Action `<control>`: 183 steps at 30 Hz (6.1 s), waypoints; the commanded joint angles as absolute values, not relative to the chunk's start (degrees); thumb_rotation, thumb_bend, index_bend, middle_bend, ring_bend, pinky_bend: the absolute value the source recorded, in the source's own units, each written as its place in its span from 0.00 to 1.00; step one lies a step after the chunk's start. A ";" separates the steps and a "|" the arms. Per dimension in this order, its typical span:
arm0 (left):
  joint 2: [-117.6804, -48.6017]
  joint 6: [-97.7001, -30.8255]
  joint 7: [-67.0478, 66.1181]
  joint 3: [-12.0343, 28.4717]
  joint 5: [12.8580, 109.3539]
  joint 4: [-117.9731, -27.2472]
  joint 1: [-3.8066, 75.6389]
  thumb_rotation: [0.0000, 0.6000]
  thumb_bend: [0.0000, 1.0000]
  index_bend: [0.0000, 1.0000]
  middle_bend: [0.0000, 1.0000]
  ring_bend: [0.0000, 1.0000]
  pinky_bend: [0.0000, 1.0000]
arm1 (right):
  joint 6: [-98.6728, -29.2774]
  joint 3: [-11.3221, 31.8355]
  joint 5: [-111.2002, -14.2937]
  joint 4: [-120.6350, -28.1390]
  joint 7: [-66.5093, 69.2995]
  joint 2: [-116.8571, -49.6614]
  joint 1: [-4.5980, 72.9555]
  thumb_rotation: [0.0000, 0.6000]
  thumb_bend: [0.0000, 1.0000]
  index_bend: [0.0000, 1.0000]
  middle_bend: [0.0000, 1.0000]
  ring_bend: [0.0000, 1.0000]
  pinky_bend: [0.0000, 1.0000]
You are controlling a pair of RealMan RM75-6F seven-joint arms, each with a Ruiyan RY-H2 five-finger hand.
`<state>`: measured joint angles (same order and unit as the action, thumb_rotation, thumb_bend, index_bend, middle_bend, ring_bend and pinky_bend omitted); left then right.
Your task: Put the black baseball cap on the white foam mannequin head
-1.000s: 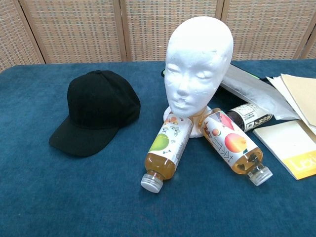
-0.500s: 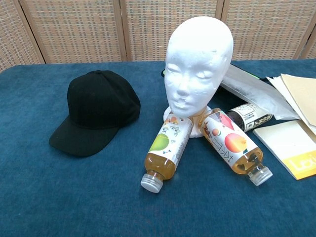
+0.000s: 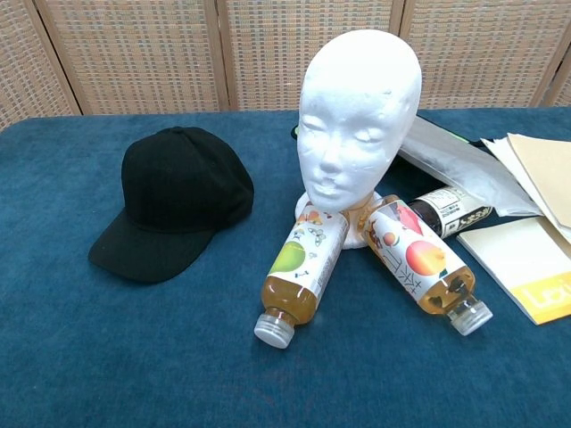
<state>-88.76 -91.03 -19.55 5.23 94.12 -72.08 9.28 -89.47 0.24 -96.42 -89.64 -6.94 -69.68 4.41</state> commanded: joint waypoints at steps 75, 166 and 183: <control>-114.41 -78.60 -20.42 1.44 92.88 -36.53 23.08 1.00 0.45 0.00 0.91 0.82 0.67 | -89.73 0.85 -96.04 -88.96 -3.79 -69.60 4.65 1.00 0.05 0.07 0.00 0.00 0.00; -128.40 -83.05 -18.50 1.13 91.13 -13.22 27.91 1.00 0.45 0.36 0.91 0.83 0.68 | -89.87 -0.01 -98.07 -88.05 -3.49 -70.14 5.17 1.00 0.05 0.07 0.00 0.00 0.00; -126.28 -90.72 -14.35 2.45 90.45 -11.53 31.01 1.00 0.48 0.78 0.91 0.83 0.69 | -90.06 -0.32 -98.69 -87.81 -3.49 -70.29 5.22 1.00 0.05 0.08 0.00 0.00 0.00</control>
